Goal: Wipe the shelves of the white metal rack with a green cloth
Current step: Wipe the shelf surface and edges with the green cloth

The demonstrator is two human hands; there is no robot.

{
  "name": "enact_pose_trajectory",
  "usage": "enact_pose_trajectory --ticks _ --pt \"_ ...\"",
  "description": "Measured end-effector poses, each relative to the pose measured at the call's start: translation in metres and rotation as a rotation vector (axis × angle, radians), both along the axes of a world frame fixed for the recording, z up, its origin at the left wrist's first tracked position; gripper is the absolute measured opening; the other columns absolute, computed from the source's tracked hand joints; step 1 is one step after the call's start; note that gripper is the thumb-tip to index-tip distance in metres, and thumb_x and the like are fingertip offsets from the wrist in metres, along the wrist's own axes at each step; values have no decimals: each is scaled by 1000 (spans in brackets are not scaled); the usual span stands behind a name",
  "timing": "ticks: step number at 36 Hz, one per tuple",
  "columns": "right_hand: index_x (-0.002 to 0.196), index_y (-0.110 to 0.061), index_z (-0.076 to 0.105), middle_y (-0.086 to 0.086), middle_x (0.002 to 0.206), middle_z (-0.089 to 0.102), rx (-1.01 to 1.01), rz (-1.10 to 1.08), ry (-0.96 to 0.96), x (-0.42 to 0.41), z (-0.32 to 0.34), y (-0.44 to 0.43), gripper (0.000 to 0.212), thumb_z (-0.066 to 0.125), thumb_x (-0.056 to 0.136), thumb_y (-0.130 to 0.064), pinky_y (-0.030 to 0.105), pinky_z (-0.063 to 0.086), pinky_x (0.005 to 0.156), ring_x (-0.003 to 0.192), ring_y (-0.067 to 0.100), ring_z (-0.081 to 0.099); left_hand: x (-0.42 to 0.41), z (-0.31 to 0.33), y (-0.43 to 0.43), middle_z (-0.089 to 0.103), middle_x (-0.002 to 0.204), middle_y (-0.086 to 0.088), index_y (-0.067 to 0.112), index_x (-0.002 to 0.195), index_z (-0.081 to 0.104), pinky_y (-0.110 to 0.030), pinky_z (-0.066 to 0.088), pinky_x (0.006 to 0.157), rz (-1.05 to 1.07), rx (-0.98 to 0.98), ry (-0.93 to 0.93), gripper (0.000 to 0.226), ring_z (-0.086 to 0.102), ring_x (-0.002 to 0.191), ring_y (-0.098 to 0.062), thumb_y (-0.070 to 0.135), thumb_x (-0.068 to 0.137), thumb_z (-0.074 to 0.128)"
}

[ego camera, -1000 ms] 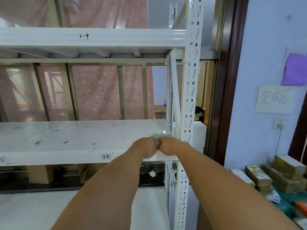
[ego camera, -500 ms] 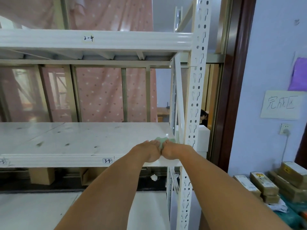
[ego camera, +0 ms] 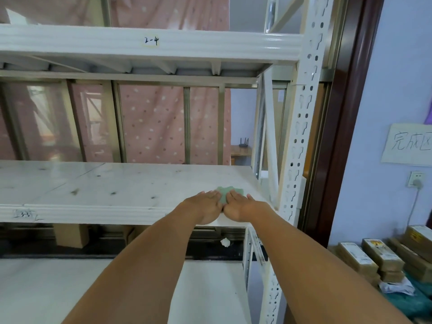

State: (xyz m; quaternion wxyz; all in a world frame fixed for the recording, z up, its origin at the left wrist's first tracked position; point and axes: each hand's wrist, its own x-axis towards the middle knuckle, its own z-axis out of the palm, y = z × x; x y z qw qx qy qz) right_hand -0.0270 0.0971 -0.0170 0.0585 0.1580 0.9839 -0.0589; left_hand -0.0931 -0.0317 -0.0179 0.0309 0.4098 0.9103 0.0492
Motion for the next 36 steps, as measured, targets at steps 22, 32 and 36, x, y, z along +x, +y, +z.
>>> enact_pose_trajectory --ticks 22,32,36 --pt "159 -10 -2 7 167 -5 -63 67 64 -93 0 -207 67 26 104 -36 39 8 123 153 22 2 -85 -5 -202 10 166 2 22 159 11 -41 10 126 116 9 42 61 11 153 -20 47 104 20" --pt "159 -9 -1 8 166 -5 7 76 126 -131 -11 -264 67 19 102 -41 37 1 121 153 21 -1 -119 -5 -262 10 166 1 20 158 13 -33 5 123 85 37 68 57 10 154 -16 43 106 16" --pt "159 -10 -4 7 166 -8 20 56 136 -149 -17 -287 66 15 103 -39 37 -3 122 153 20 -4 -137 -11 -289 11 166 -1 17 158 13 -31 4 124 57 52 99 58 11 153 -13 42 105 15"
